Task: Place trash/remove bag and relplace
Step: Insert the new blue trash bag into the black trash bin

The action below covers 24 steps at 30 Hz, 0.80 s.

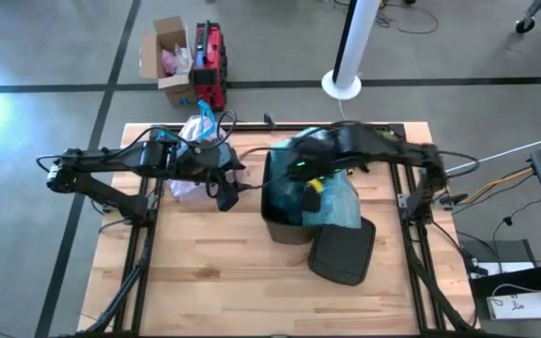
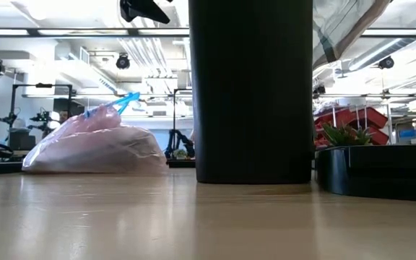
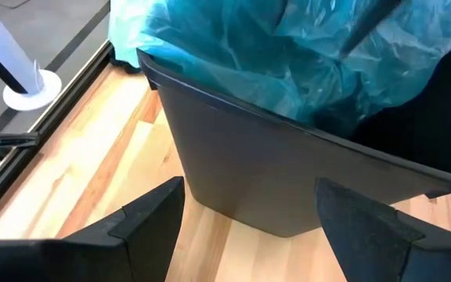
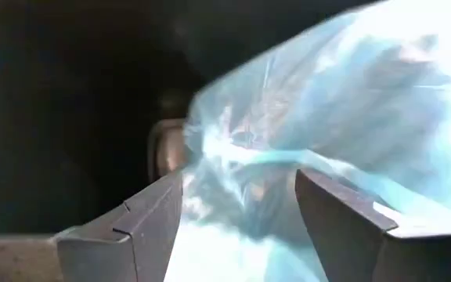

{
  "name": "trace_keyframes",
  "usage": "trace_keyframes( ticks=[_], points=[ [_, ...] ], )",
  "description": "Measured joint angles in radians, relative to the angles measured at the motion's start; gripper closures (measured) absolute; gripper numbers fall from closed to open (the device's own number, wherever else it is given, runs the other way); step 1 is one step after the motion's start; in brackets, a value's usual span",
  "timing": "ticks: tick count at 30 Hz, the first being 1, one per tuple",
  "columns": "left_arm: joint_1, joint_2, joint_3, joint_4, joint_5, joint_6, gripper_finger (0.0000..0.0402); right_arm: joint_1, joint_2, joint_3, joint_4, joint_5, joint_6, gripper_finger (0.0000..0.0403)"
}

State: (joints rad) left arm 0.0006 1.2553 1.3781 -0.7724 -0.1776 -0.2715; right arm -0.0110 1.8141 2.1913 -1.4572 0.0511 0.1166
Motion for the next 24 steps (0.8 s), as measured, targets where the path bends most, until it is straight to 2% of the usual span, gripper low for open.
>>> trace_keyframes(
  ticks=[3, 9, 18, 24],
  points=[
    [0.0, 0.0, 0.0, 0.004, 0.0, 0.012, 0.0132, -0.002, -0.054, -0.001, -0.017, 0.011, 0.058, 0.016],
    [0.001, 0.005, 0.0, 0.045, 0.0, 0.026, 0.0132, -0.026, -0.055, -0.038, -0.02, 0.165, 0.154, 0.0163],
    [0.0, 0.004, 0.0, 0.073, 0.004, 0.026, 0.0132, -0.01, 0.085, -0.117, 0.121, 0.16, 0.132, 0.0195],
    [-0.001, -0.008, 0.0, 0.068, 0.005, 0.023, 0.0132, 0.045, 0.047, -0.05, 0.104, 0.159, 0.129, 0.0209]
  ],
)
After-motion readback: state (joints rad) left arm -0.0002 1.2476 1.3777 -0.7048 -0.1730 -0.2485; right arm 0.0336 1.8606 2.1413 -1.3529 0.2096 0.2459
